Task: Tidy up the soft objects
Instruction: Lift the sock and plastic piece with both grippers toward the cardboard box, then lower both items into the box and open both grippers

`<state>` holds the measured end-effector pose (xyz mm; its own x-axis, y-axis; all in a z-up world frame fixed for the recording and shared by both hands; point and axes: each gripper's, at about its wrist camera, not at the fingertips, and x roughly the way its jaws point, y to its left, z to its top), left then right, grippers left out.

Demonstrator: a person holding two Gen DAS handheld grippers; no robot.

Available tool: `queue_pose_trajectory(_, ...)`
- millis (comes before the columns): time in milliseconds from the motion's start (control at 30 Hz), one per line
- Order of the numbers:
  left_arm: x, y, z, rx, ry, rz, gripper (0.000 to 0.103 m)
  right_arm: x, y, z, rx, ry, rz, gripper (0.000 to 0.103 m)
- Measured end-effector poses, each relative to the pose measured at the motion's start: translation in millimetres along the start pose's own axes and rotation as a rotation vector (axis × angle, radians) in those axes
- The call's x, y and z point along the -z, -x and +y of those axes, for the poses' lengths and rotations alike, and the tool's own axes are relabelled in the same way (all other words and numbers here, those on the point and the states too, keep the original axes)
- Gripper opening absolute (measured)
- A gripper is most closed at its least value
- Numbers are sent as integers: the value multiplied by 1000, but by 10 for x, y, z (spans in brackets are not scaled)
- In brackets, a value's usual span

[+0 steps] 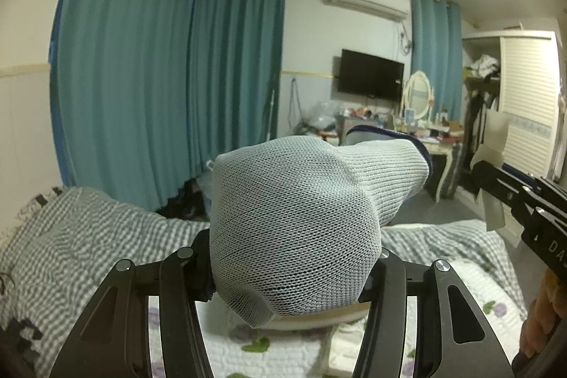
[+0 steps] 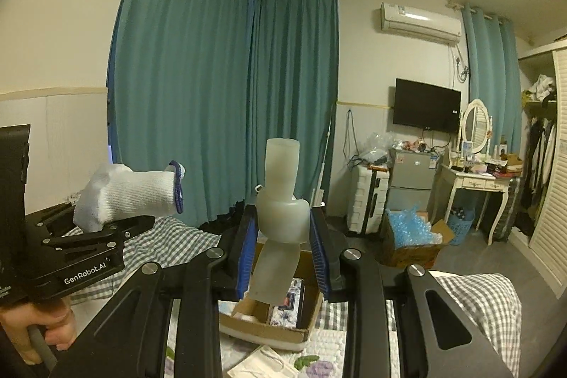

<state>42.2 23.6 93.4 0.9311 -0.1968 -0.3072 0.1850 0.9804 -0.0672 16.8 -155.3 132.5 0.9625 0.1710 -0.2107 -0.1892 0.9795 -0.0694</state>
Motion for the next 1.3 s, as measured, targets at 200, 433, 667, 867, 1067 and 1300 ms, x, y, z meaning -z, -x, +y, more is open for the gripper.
queue_pose_trajectory(200,25,-343,3,-12,-21,7,53,108,-425,-16,8,15,22,29)
queue_pose_trajectory(433,140,-914,8,-10,-14,82,53,362,-1037,-89,6,21,94,29)
queue_pose_trajectory(667,392,-1432,-31,-9,-15,172,53,892,-1654,-130,-24,17,251,29)
queue_pose_trajectory(867,668,-1761,-71,-10,-31,258,53,1315,-2052,-146,-36,38,372,29)
queue_pose_trajectory(1067,922,-1983,-104,-32,-70,358,58,1621,-2233,-106,-38,74,453,30)
queue_pose_trajectory(1300,1030,-2040,-284,-33,-161,400,61,1674,-2212,-118,-40,85,457,31)
